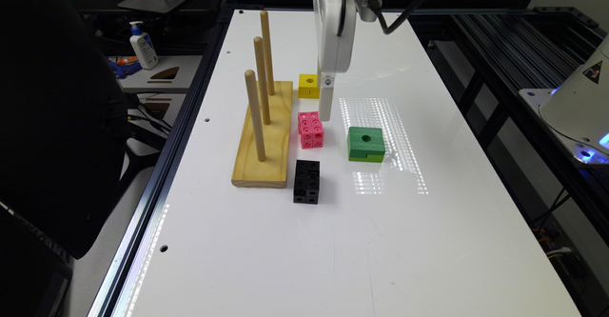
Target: Pick up pink block.
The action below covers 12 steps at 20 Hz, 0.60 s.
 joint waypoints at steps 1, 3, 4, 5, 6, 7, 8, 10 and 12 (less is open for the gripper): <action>0.11 0.01 0.00 0.00 -1.00 0.00 0.00 0.00; 0.66 0.38 0.00 0.00 -1.00 0.00 0.00 -0.01; 1.05 0.74 0.00 0.00 -1.00 -0.01 0.00 0.00; 1.68 1.37 0.00 0.00 -1.00 -0.01 0.00 0.00; 2.22 1.96 0.00 0.00 -1.00 -0.01 0.00 0.00; 2.69 2.46 0.00 -0.01 -1.00 -0.02 0.00 0.00; 3.07 2.92 0.00 -0.02 -1.00 -0.03 0.00 0.01; 3.49 3.52 -0.03 -0.09 -1.00 -0.11 0.00 0.09; 3.52 3.56 -0.04 -0.11 -1.00 -0.23 0.00 0.32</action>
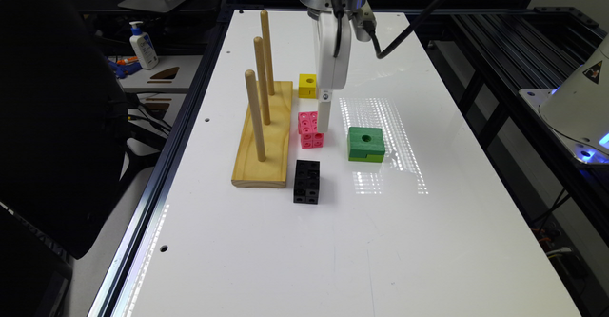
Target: Pick up pink block.
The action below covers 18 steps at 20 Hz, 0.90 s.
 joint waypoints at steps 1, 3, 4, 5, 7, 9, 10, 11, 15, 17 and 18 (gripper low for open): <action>0.02 0.00 0.00 -0.01 -1.00 -0.04 0.00 0.21; 0.10 -0.01 0.00 -0.02 -1.00 -0.13 0.00 0.71; 0.18 -0.01 -0.01 -0.02 -1.00 -0.16 0.00 0.92; 0.33 -0.01 -0.02 -0.02 -1.00 -0.20 0.00 1.16; 0.97 -0.01 -0.03 -0.02 -1.00 -0.27 0.00 1.95; 1.60 -0.01 -0.03 -0.02 -1.00 -0.29 0.00 2.60; 2.04 0.00 -0.03 -0.02 -1.00 -0.29 0.00 2.83; 2.50 0.15 -0.04 -0.02 -1.00 -0.30 0.00 2.90; 6.50 3.70 -0.13 -0.02 -1.00 -0.36 -0.02 3.21; 8.00 4.57 -0.15 -0.02 -1.00 -0.39 -0.03 3.87; 8.49 4.58 -0.15 -0.02 -1.00 -0.40 -0.03 4.32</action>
